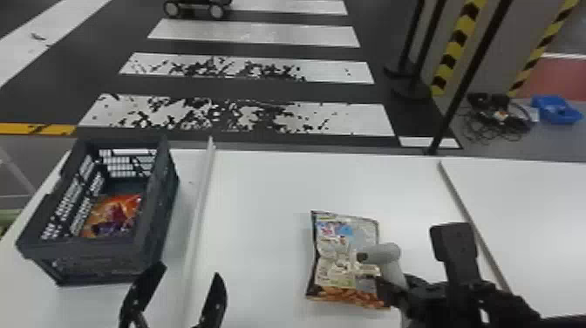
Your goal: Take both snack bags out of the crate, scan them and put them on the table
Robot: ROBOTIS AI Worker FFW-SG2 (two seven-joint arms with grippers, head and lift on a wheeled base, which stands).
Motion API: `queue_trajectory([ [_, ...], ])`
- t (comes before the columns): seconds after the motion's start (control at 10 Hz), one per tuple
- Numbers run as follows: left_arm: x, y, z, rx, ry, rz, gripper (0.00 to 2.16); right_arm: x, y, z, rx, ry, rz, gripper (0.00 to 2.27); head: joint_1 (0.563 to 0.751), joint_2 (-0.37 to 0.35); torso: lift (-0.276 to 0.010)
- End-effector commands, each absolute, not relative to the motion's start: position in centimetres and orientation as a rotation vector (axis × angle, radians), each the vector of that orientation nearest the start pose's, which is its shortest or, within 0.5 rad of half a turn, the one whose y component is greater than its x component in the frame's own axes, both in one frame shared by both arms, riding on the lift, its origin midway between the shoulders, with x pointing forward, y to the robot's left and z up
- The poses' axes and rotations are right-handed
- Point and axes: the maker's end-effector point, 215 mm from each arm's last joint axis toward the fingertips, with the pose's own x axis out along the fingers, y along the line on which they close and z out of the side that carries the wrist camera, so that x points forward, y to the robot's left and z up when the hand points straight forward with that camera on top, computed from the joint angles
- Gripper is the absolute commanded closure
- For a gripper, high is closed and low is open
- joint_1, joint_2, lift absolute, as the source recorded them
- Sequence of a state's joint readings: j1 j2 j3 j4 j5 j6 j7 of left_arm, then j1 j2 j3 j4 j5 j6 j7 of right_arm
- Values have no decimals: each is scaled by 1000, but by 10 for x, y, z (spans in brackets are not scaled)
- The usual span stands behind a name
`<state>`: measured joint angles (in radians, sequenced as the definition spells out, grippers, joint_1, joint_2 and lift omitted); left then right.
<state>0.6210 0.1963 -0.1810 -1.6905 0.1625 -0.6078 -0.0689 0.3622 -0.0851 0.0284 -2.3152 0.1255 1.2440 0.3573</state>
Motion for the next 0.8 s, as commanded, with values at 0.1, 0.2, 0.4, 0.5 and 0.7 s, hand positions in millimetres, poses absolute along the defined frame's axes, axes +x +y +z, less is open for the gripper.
queue_trajectory([
  [0.1, 350, 169, -400, -93, -77, -245, 147, 378, -217, -465, -34, 853, 233, 2219, 695, -49, -94],
  [0.2, 350, 169, -402, -93, -72, -245, 147, 380, -232, -465, -42, 843, 206, 2219, 695, -61, -94],
  [0.4, 350, 170, -406, -91, -65, -244, 147, 387, -272, -464, -51, 817, 138, 2219, 695, -97, -94],
  [0.5, 351, 169, -405, -91, -66, -246, 147, 387, -296, -468, -62, 819, 85, 2219, 695, -125, -94],
  [0.7, 351, 170, -408, -91, -59, -244, 147, 386, -327, -474, -65, 822, 15, 2219, 695, -199, -94],
])
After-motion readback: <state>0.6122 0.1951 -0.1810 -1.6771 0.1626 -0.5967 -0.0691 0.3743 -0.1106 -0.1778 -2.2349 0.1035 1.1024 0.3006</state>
